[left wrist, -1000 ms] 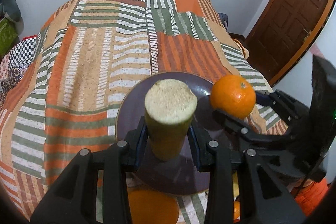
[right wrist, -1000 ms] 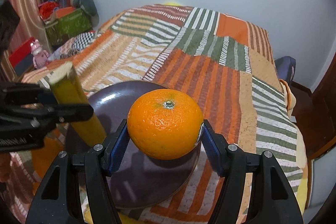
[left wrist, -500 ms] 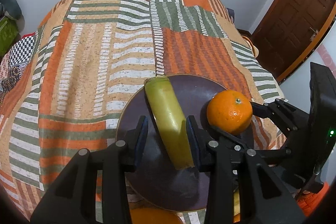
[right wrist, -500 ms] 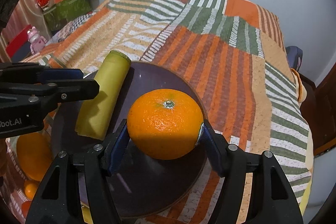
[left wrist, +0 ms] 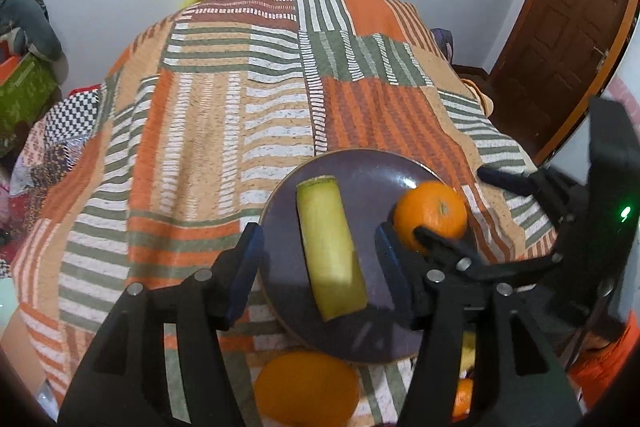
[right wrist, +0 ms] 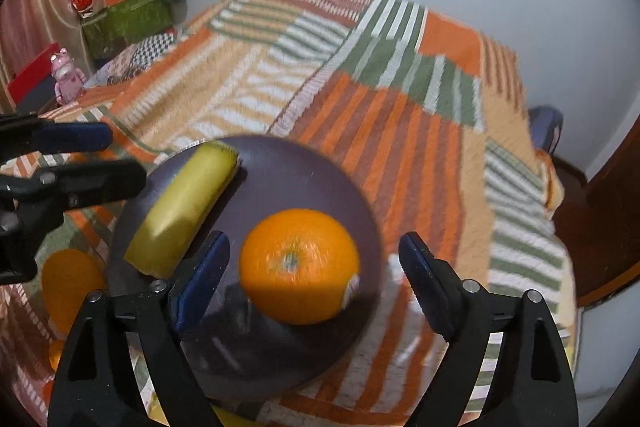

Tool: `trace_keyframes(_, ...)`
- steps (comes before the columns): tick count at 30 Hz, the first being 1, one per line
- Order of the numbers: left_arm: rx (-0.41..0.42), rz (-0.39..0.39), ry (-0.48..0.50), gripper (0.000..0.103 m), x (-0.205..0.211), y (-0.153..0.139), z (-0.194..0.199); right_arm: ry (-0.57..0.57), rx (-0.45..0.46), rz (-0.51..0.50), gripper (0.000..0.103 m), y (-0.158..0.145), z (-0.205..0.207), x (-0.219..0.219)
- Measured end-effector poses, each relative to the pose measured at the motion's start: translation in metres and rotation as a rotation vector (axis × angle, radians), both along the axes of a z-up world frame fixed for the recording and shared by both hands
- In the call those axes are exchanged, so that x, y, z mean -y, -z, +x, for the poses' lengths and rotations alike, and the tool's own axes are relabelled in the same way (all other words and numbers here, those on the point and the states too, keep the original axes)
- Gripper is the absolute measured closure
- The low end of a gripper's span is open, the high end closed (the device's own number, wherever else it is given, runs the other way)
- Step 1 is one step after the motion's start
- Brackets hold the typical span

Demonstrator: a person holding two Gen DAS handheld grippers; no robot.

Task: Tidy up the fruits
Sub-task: 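Lower both fruits onto the purple plate and open both tools, then grasp the long yellow squash with right tool while left tool approaches another large orange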

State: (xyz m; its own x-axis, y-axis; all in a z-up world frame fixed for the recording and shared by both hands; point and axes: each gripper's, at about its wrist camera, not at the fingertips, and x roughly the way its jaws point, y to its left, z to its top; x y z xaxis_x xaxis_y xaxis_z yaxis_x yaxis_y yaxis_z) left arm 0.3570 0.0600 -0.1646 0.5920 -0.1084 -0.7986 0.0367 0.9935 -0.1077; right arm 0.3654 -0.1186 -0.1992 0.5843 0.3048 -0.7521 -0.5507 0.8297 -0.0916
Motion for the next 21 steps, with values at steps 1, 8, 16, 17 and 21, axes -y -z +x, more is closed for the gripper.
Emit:
trace_keyframes(1,0.000,0.005,0.003,0.045,0.001,-0.002,-0.004,0.000,0.013,-0.003,0.018,-0.004,-0.003,0.001)
trace_keyframes(8,0.003,0.029,0.028,0.037,0.009,-0.007,-0.043,0.007,0.034,0.043,0.018,-0.022,-0.029,0.032)
trace_keyframes(16,-0.060,0.073,0.040,0.034,0.030,0.023,-0.081,0.096,0.027,0.009,0.018,-0.005,-0.055,0.086)
trace_keyframes(17,-0.044,0.100,0.034,0.032,0.033,0.024,-0.086,0.105,0.022,-0.001,0.018,-0.001,-0.056,0.092)
trace_keyframes(21,-0.024,0.155,0.029,0.031,0.045,0.027,-0.096,0.145,0.000,-0.036,0.018,0.017,-0.060,0.112)
